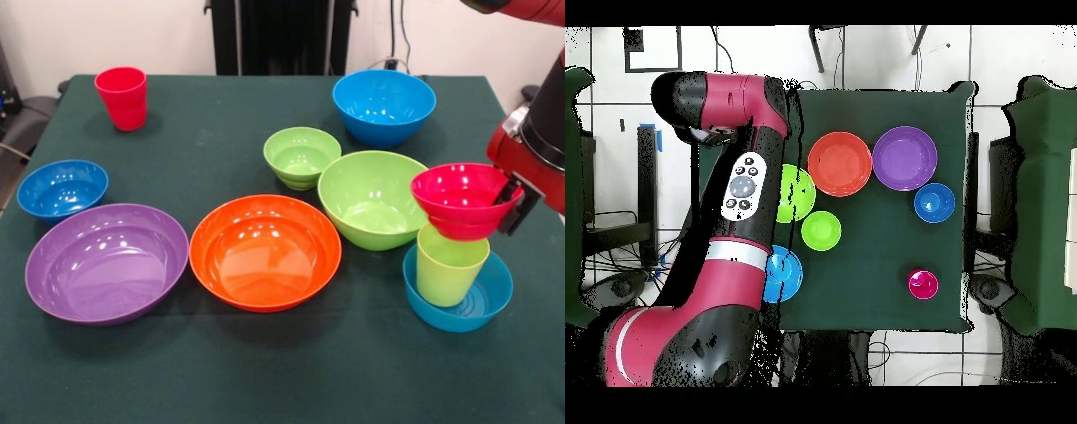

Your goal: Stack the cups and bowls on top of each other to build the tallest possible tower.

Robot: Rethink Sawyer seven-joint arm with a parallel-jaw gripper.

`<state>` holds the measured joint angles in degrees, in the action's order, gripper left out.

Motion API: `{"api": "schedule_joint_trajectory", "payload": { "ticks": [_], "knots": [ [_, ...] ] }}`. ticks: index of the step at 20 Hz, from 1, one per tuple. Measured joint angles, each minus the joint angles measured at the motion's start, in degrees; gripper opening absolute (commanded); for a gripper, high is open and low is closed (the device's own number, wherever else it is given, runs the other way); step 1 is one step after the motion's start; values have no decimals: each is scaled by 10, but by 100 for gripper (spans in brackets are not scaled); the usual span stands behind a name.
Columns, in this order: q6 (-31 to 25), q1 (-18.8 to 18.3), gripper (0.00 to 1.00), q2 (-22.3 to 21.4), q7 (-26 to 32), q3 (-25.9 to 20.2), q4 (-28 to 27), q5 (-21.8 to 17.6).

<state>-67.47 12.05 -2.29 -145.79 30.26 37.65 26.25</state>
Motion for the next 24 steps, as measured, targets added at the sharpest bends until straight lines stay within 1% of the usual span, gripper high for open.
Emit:
{"api": "schedule_joint_trajectory", "payload": {
  "ticks": [18, 24],
  "knots": [
    [1, 0, 0, 1, 0, 0, 0, 1],
    [26, 4, 0, 2, 0, 0, 1, 1]
  ]
}}
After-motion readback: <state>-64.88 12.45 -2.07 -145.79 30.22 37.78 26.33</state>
